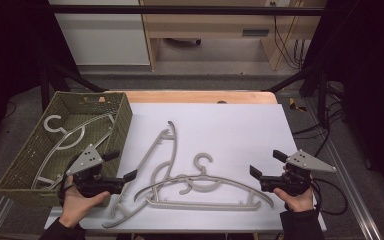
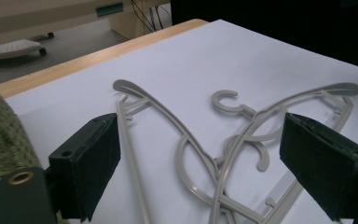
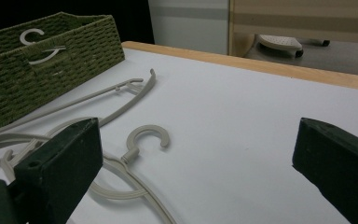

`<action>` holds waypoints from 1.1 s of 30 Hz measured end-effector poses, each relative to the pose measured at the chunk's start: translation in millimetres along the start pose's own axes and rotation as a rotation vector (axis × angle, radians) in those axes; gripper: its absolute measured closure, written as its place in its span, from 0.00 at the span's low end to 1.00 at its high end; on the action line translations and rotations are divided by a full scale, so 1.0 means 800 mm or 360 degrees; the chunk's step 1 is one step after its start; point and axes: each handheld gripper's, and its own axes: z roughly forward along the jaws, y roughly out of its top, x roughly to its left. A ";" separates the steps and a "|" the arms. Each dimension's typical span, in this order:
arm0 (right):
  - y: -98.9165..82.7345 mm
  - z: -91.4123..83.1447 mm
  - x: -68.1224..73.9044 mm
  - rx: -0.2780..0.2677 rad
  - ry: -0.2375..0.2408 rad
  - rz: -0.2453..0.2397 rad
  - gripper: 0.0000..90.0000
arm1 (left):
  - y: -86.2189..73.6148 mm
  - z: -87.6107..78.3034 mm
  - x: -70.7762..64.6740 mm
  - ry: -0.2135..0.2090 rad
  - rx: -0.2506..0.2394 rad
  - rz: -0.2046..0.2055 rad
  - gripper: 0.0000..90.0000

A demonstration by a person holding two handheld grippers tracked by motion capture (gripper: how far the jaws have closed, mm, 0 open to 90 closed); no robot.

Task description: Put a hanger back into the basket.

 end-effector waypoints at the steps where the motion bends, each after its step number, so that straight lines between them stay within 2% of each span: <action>1: 0.000 0.000 0.000 0.0000 -0.0003 0.0005 0.02 | 0.000 0.005 -0.005 -0.0021 0.0007 0.0004 0.13; 11: 0.000 0.000 0.000 -0.0005 0.0003 0.0000 0.02 | 0.005 0.038 -0.026 -0.0116 0.0103 0.0051 0.14; 14: 0.000 -0.001 0.001 0.0000 0.0002 -0.0004 0.02 | 0.008 0.049 -0.030 -0.0125 0.0141 0.0070 0.15; 17: 0.001 -0.001 0.002 -0.0004 0.0010 -0.0009 0.02 | 0.011 0.067 -0.032 -0.0189 0.0205 0.0072 0.18; 18: 0.001 -0.001 0.002 -0.0004 0.0010 -0.0009 0.02 | 0.011 0.067 -0.032 -0.0189 0.0205 0.0072 0.19; 23: 0.002 -0.002 0.002 -0.0010 0.0012 -0.0011 0.02 | 0.007 0.096 -0.040 -0.0235 0.0340 0.0121 0.22; 33: 0.001 0.000 0.004 -0.0004 0.0016 -0.0013 0.02 | -0.014 0.127 -0.042 -0.0235 0.0508 0.0179 0.34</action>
